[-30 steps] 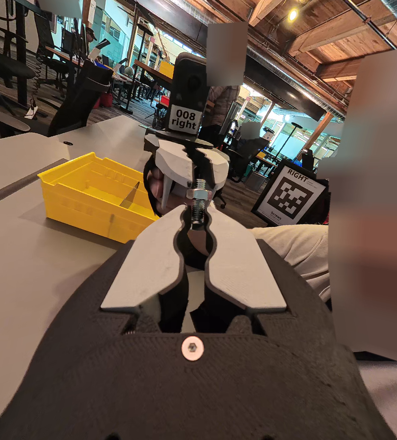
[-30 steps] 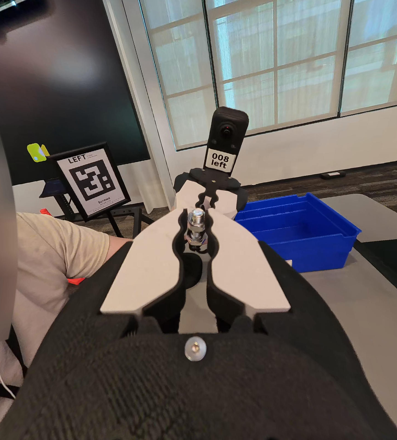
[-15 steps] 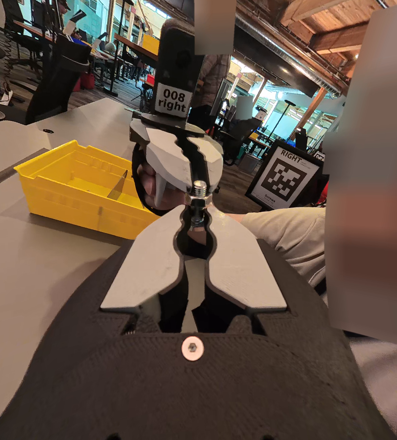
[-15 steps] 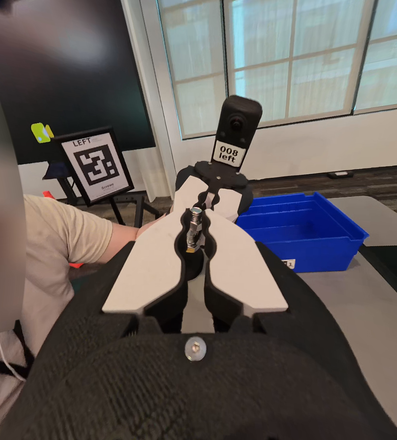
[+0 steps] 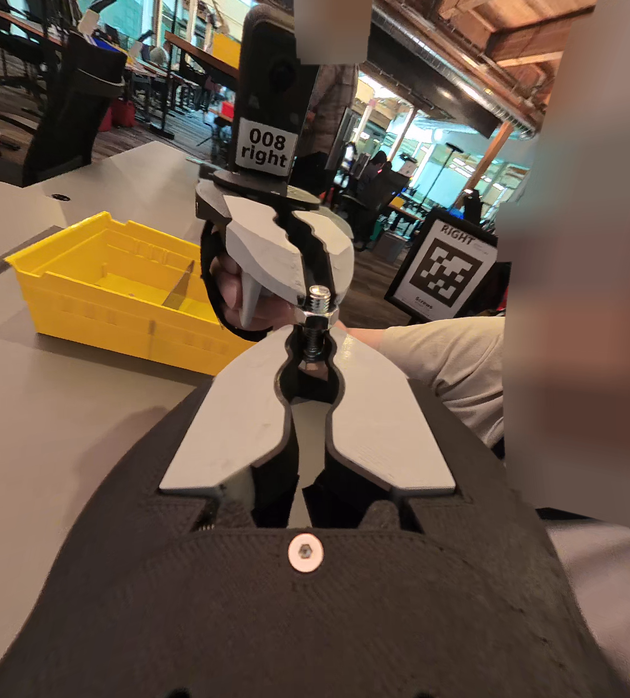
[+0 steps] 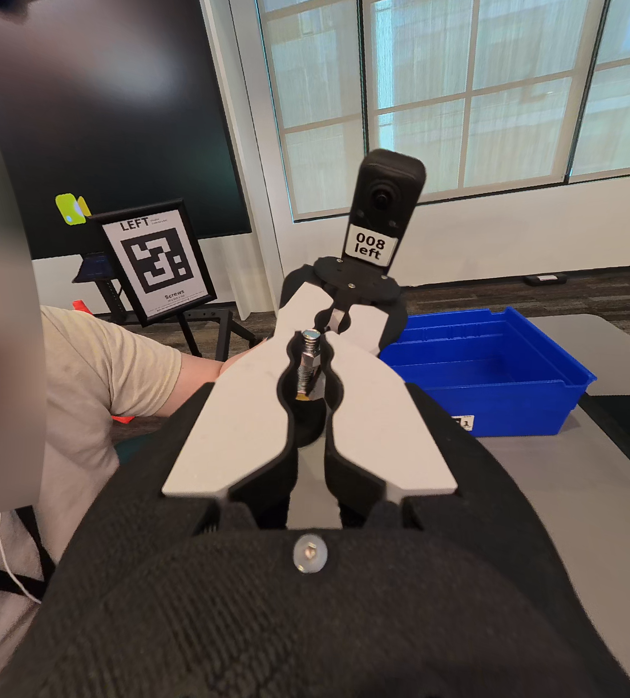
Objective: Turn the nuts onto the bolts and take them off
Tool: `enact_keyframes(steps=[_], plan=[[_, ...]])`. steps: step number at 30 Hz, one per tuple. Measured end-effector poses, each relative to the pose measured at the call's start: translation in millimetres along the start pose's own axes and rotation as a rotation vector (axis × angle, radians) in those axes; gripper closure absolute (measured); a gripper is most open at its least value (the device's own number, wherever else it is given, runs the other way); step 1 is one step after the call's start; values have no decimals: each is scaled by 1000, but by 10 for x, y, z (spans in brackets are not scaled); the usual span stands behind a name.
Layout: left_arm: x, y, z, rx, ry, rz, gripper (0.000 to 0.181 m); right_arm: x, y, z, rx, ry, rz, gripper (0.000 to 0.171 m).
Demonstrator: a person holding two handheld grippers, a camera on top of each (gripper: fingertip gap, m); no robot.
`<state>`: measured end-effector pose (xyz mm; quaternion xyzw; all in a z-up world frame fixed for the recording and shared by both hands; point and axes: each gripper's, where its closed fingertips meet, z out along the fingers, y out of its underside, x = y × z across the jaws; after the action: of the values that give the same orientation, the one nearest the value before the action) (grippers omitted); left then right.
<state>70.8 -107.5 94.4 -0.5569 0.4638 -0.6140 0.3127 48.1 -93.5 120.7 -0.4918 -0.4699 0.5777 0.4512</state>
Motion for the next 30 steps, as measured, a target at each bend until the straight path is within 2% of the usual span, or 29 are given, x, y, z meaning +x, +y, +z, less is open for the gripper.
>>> enact_keyframes(steps=[1,3,7,14,18,22,25,30], plan=[[-6,-7,-4,-3,-21,18,171,1,-9,-5,8,-5,4,161],[-21,-52,-20,14,-64,44,172,5,-51,-26,35,-4,0,159],[-95,-144,-88,64,-138,79,172,20,-90,-26,53,41,-48,139],[-73,-179,-81,86,-139,93,172,130,-65,-8,65,99,-26,138],[-9,-184,-62,81,-120,113,172,102,-68,-22,77,48,-15,138],[69,-200,-59,88,-81,108,172,181,-117,-140,134,7,61,147],[45,-178,-36,78,-92,108,172,2,-162,-82,146,-71,56,145],[88,-172,3,77,-67,103,172,9,-95,-21,109,-43,22,137]])
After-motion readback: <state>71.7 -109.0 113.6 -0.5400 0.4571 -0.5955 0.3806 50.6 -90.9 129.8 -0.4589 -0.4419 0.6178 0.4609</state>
